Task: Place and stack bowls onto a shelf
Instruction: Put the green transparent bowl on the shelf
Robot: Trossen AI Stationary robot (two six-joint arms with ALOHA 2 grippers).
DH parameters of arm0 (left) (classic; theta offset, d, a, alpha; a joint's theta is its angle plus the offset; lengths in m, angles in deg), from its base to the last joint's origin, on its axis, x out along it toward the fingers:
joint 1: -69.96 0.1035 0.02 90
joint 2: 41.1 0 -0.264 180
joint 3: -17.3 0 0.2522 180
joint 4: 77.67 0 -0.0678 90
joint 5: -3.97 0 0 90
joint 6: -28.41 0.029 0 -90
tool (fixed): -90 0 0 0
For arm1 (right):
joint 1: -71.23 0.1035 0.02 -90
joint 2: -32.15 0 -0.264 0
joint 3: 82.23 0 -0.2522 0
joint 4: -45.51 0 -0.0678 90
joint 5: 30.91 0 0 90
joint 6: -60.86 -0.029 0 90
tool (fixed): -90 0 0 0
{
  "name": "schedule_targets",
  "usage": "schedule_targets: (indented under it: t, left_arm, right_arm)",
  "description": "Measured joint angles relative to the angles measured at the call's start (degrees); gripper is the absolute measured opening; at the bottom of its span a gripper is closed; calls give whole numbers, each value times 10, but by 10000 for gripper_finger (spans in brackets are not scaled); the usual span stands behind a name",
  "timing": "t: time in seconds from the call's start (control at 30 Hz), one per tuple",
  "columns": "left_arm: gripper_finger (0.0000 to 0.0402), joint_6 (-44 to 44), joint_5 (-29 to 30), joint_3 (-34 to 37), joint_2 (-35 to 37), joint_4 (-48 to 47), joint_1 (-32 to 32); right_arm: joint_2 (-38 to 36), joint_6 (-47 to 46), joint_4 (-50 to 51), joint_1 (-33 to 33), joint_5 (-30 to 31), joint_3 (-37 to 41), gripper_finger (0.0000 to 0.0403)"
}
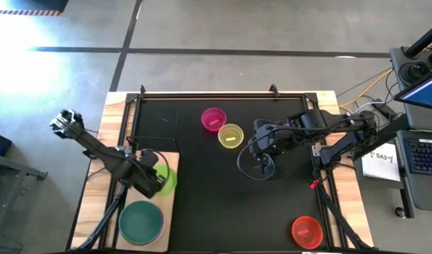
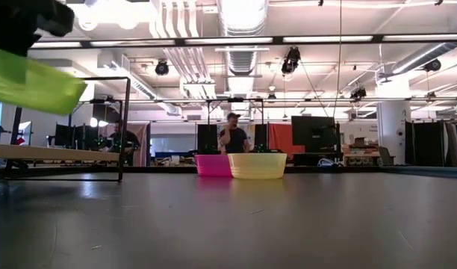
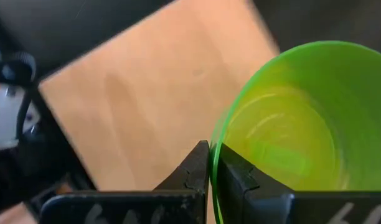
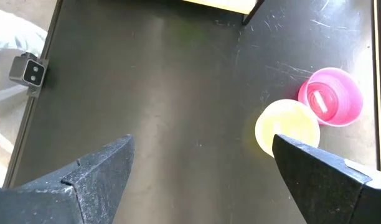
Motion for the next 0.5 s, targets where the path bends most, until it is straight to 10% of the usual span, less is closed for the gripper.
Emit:
schedule_targets:
  t: [0.5]
  left_arm:
    - [66, -88, -75, 62, 27, -16, 0]
  right_arm:
    - [0, 1, 0, 0, 0, 0, 370]
